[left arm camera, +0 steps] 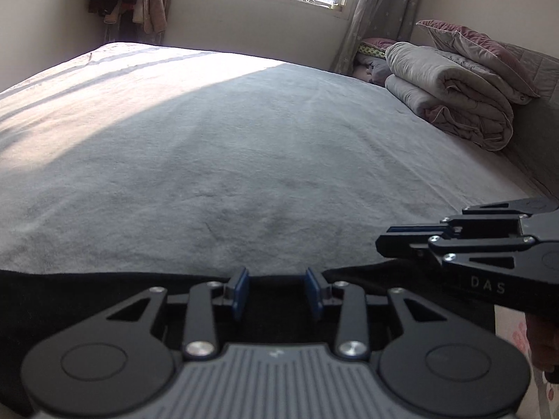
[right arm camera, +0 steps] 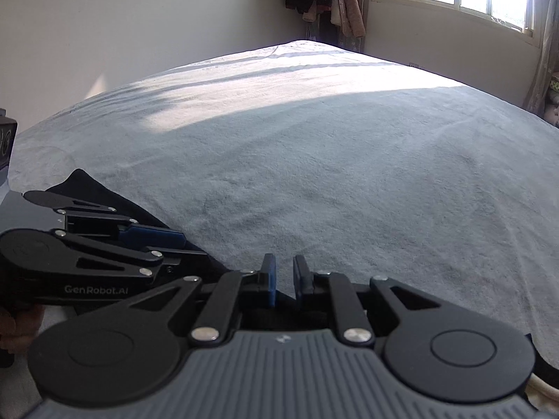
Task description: Fold clothes
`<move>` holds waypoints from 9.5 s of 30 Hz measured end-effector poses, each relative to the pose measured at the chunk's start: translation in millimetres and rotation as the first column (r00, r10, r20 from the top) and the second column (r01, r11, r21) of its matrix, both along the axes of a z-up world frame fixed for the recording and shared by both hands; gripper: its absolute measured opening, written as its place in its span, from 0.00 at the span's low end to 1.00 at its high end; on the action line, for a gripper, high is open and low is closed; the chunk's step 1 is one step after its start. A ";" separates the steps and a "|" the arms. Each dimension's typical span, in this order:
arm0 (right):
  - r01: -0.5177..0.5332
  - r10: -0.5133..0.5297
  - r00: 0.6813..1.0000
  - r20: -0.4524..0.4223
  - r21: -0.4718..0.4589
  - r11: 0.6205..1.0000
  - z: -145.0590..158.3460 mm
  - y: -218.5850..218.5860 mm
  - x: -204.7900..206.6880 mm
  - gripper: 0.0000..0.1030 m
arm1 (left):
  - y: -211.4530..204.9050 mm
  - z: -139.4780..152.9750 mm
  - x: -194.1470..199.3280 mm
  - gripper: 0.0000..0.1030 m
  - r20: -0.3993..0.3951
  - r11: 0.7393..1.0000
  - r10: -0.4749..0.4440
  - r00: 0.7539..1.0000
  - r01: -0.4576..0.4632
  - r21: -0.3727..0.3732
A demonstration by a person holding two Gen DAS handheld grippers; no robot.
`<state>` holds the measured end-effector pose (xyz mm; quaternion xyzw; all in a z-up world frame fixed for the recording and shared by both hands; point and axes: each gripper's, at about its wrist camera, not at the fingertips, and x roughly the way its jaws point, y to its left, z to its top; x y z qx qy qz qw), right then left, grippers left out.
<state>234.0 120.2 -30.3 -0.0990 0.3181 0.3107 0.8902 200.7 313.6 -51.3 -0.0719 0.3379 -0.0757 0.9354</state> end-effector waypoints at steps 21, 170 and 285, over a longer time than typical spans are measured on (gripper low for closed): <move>0.162 -0.161 0.987 -0.028 0.047 0.986 26.4 -63.9 -11.1 0.15 | -22.7 4.6 4.0 0.41 -0.034 0.995 0.015 0.999 -0.012 0.101; 0.941 -0.941 0.265 -0.209 0.269 0.205 1.9 -561.7 -152.8 0.07 | -294.8 28.4 -138.6 0.93 -0.146 0.998 -0.022 0.989 0.029 0.047; 0.714 -0.477 0.681 -0.555 0.361 0.600 26.0 -381.1 -172.9 0.60 | -372.9 33.7 -113.2 0.57 -0.043 0.967 -0.207 0.977 0.211 0.145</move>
